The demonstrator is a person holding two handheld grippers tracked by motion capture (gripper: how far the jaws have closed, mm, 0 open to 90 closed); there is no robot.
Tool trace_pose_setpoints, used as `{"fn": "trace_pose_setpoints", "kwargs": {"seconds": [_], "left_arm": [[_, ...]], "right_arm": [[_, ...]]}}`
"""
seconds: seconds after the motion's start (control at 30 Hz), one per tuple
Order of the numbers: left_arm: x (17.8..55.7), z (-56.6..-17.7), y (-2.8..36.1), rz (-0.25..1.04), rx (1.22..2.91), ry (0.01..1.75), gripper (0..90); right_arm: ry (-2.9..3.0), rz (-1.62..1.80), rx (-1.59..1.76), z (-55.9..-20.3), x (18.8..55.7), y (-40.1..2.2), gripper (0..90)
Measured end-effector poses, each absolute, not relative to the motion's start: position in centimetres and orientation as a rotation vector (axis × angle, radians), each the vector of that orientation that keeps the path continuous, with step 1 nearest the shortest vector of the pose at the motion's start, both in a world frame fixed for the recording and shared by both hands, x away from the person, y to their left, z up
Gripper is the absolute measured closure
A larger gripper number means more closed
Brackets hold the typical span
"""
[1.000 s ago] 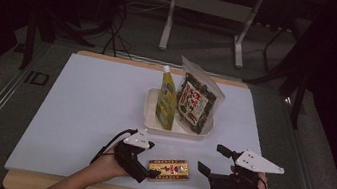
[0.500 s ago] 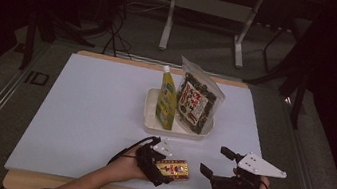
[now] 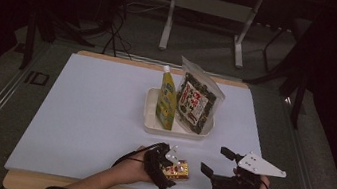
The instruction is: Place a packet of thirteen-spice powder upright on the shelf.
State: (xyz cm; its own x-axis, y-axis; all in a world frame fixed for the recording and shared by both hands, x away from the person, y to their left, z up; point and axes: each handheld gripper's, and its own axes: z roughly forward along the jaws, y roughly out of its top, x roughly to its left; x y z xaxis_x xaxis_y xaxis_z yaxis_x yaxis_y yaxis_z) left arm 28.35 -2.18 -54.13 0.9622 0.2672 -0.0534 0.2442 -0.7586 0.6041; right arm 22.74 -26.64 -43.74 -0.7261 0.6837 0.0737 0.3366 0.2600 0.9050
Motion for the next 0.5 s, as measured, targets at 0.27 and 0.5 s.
{"fn": "trace_pose_setpoints", "kwargs": {"seconds": [0.27,0.5], "left_arm": [[28.3,-53.8,-1.9,0.091,2.459,0.369,31.0],[28.3,-52.4,-0.3,0.073,2.345,0.414,31.8]], "right_arm": [[2.212,1.435,0.936,-43.8,22.8,-26.5,13.0],[2.201,1.439,0.944,-43.5,22.7,-26.5,12.9]]}}
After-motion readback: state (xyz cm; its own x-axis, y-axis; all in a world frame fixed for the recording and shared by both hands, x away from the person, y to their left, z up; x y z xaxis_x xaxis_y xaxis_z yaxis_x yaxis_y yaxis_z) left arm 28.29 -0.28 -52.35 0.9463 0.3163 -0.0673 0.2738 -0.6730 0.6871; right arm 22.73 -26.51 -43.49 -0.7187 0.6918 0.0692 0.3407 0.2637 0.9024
